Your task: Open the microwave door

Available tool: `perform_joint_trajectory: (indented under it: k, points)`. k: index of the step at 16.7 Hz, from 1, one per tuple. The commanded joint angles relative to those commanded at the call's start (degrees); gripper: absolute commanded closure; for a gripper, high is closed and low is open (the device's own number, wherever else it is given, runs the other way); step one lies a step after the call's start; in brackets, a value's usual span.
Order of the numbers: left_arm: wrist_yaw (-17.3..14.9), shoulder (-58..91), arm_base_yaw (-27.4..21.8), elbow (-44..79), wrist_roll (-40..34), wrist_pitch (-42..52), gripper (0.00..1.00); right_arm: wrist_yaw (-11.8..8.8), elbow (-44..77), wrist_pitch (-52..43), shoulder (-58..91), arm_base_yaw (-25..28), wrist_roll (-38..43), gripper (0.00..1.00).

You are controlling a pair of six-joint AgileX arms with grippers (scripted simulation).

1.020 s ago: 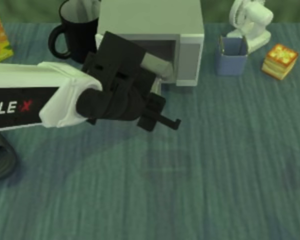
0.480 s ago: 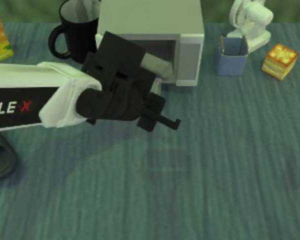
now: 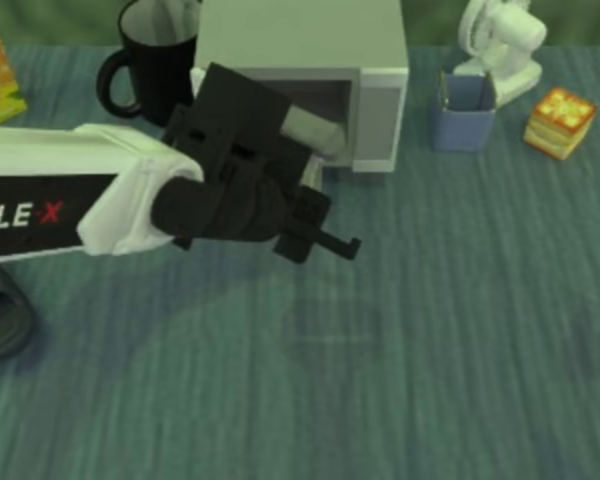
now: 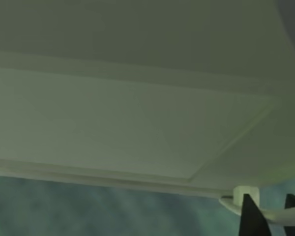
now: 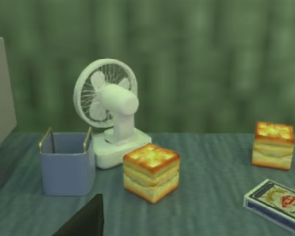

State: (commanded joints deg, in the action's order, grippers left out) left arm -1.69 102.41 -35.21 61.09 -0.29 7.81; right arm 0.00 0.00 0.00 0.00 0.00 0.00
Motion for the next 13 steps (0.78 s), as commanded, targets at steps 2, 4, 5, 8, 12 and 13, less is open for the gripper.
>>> perform_joint_trajectory:
  k: [2, 4, 5, 8, 12, 13]
  points:
    - [-0.5, 0.1, -0.5, 0.1, -0.3, 0.0, 1.00, 0.0, 0.0, 0.0, 0.0, 0.0, 0.0, 0.00]
    - [-0.9, -0.1, -0.1, -0.4, 0.4, 0.1, 1.00, 0.0, 0.0, 0.0, 0.0, 0.0, 0.0, 0.00]
    - [-1.3, -0.4, 0.2, -0.6, 1.1, 0.1, 1.00, 0.0, 0.0, 0.0, 0.0, 0.0, 0.0, 0.00]
    - [-2.8, -1.5, 1.3, -1.5, 3.2, -0.2, 1.00, 0.0, 0.0, 0.0, 0.0, 0.0, 0.0, 0.00]
    - [-3.1, -1.5, 1.5, -1.8, 3.6, -0.1, 1.00, 0.0, 0.0, 0.0, 0.0, 0.0, 0.0, 0.00]
    - [-3.1, -1.5, 1.5, -1.8, 3.6, -0.1, 1.00, 0.0, 0.0, 0.0, 0.0, 0.0, 0.0, 0.00]
